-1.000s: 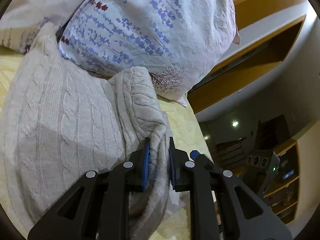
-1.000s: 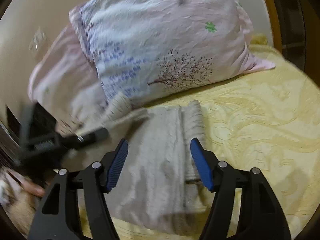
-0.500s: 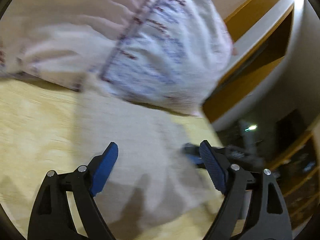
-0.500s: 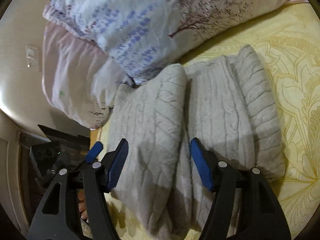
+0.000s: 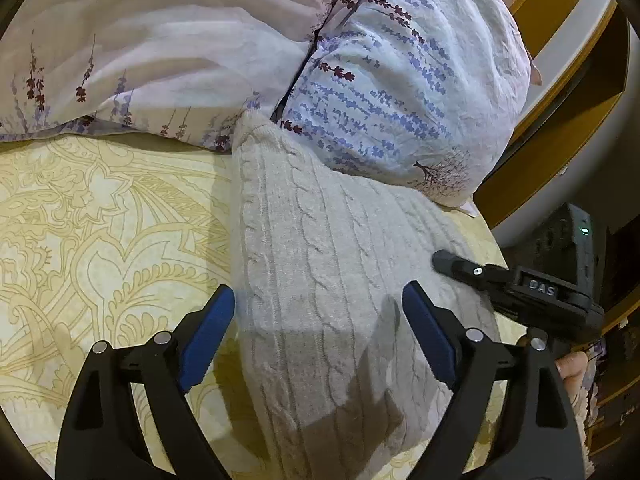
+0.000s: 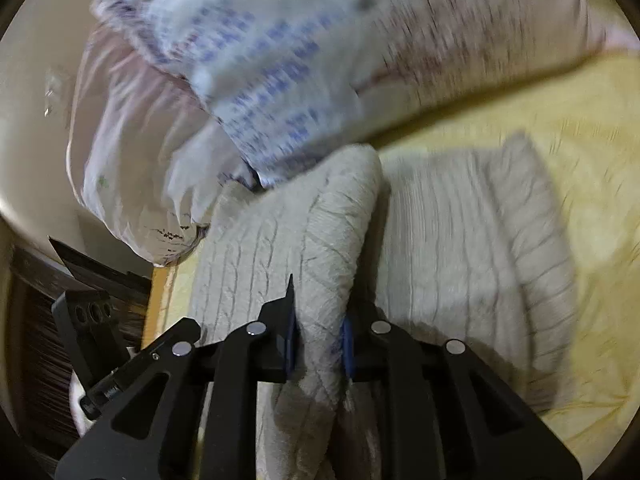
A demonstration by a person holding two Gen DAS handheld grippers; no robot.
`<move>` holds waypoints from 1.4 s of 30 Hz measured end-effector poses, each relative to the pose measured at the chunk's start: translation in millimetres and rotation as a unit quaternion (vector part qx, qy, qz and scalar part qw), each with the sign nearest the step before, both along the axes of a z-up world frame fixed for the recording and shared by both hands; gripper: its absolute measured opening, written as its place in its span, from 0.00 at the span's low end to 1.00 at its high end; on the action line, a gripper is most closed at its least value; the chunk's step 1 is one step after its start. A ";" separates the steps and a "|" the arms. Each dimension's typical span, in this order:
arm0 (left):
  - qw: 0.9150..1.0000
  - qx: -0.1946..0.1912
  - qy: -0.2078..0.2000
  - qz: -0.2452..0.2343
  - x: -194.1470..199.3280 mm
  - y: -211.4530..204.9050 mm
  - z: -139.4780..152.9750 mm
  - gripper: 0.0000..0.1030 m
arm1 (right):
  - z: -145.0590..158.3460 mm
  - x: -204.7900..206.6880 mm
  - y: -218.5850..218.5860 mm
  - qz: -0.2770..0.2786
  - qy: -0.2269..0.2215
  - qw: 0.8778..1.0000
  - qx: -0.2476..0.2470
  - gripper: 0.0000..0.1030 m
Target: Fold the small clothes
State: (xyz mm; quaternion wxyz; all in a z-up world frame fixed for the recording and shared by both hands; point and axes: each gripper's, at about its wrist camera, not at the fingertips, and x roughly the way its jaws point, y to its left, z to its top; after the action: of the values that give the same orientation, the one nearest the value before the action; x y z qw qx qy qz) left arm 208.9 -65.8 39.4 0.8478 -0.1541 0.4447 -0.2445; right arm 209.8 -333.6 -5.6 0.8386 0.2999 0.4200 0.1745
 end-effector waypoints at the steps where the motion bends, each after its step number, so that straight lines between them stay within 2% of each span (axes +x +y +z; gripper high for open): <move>1: 1.000 0.001 -0.001 -0.001 -0.4 -0.1 1.4 0.85 | 5.2 -1.8 -0.7 -0.002 -0.010 1.000 -0.007 0.16; 4: 1.000 -0.002 -0.003 -0.009 -2.2 -3.8 3.5 0.85 | 22.5 -10.7 -6.3 -0.014 -0.037 0.998 -0.054 0.16; 8: 1.000 -0.014 0.004 -0.023 -2.3 -12.2 0.8 0.85 | 30.0 -17.9 -18.0 -0.038 -0.038 0.993 -0.105 0.15; 14: 0.998 -0.026 0.017 -0.048 -6.2 -24.5 -2.6 0.85 | 17.0 -23.0 -44.4 -0.066 -0.010 0.988 -0.137 0.15; 20: 0.997 -0.034 0.024 -0.066 -10.0 -35.3 -5.2 0.84 | 35.8 -30.6 -55.1 -0.094 -0.044 0.976 -0.192 0.15; 22: 0.997 -0.035 0.027 -0.069 -11.0 -39.2 -7.9 0.83 | 24.1 -20.3 -55.0 -0.079 -0.021 0.977 -0.196 0.16; 24: 0.996 -0.033 0.031 -0.070 -11.6 -42.6 -11.1 0.82 | 9.5 -13.7 -55.3 -0.068 0.005 0.978 -0.196 0.20; 25: 0.996 -0.036 0.035 -0.070 -12.2 -43.6 -12.7 0.82 | 4.6 -13.4 -56.6 -0.068 0.011 0.979 -0.193 0.27; 27: 0.996 -0.043 0.039 -0.069 -14.4 -42.4 -14.3 0.82 | 4.6 -22.7 -68.9 -0.082 0.008 0.985 -0.150 0.39; 28: 0.996 -0.047 0.041 -0.068 -13.8 -41.3 -15.2 0.82 | 5.6 -29.1 -75.1 -0.087 0.006 0.989 -0.124 0.48; 34: 0.994 -0.076 0.058 -0.060 -14.4 -35.5 -18.7 0.79 | -8.7 -63.7 -96.3 -0.082 0.030 0.995 -0.055 0.49; 35: 0.993 -0.078 0.059 -0.059 -13.9 -36.1 -20.0 0.78 | -13.9 -68.2 -98.3 -0.080 0.035 0.995 -0.038 0.46; 36: 0.994 -0.078 0.058 -0.058 -17.3 -32.0 -21.3 0.72 | -17.4 -70.8 -98.4 -0.074 0.034 0.996 -0.024 0.36; 37: 0.994 -0.073 0.055 -0.058 -18.6 -31.9 -21.9 0.68 | -19.6 -73.2 -97.0 -0.063 0.032 0.997 -0.011 0.20; 42: 0.995 -0.071 0.048 -0.059 -21.4 -25.4 -23.1 0.51 | -11.9 -88.1 -86.1 -0.056 0.010 0.998 0.001 0.16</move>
State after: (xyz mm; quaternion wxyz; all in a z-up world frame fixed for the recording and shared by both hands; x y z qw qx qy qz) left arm 187.4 -91.3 16.3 0.7964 -0.1992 0.4745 -0.3176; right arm 121.6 -419.7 -17.5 0.8428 0.3254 0.4103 0.1243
